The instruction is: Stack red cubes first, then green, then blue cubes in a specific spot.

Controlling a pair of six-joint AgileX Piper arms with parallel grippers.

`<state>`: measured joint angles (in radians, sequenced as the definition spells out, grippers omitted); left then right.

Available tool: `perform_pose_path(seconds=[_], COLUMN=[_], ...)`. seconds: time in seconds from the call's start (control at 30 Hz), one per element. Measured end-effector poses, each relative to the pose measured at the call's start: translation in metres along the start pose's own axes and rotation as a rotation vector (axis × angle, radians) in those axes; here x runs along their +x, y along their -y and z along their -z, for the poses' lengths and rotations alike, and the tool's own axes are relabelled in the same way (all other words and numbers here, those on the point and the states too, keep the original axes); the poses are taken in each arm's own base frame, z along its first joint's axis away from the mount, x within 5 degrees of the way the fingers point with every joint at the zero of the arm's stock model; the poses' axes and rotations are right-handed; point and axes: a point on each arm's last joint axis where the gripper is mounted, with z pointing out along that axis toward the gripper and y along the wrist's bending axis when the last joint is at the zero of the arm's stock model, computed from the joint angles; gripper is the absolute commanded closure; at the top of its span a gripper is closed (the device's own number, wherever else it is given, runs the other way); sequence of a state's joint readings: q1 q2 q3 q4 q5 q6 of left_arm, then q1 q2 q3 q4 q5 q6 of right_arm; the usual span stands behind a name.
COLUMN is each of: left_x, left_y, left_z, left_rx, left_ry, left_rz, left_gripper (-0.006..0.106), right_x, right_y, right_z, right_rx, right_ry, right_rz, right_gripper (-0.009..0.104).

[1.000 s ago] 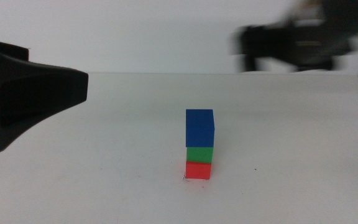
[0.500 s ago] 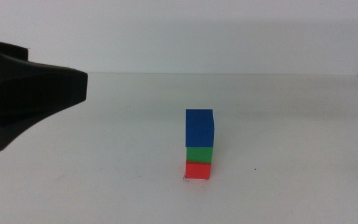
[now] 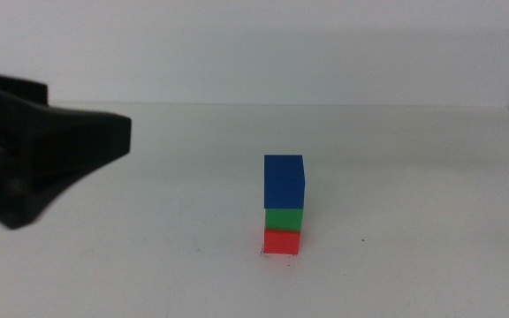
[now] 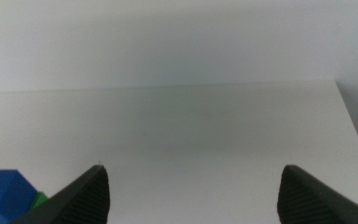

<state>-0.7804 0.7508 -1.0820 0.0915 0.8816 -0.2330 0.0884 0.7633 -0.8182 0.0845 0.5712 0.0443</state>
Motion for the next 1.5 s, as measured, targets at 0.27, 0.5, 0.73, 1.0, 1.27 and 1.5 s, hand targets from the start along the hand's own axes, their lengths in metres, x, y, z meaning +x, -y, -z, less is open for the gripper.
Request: perform_pose_path(seconds=[0.27,0.5,0.73,1.0,1.27,1.5], left_x=[0.073,0.158,0.222,0.238,0.236,0.235], left_y=[-0.043,-0.058,-0.065,-0.07,-0.07,-0.07], left_z=[-0.031,-0.017,-0.027,-0.036,-0.035,-0.035], left_rx=[-0.225,-0.404,-0.509,-0.551,-0.549,-0.548], left_ry=[0.206,0.308,0.365,0.379,0.401,0.421], left_rz=[0.063,0.106,0.222,0.292,0.285,0.279], left_gripper=[0.007,0.007,0.007,0.007,0.007,0.007], right_x=[0.065,0.139,0.187,0.192,0.192,0.192], right_y=[0.011,0.019,0.025,0.03,0.031,0.031], right_z=[-0.009,0.012,0.014,0.016,0.016,0.016], right_rx=[0.013,0.008,0.016,0.1,0.109,0.108], right_ry=[0.16,0.244,0.308,0.321,0.315,0.314], right_rz=[0.008,0.017,0.029,0.018,0.015,0.009], right_gripper=[0.002,0.002,0.002,0.002,0.002,0.002])
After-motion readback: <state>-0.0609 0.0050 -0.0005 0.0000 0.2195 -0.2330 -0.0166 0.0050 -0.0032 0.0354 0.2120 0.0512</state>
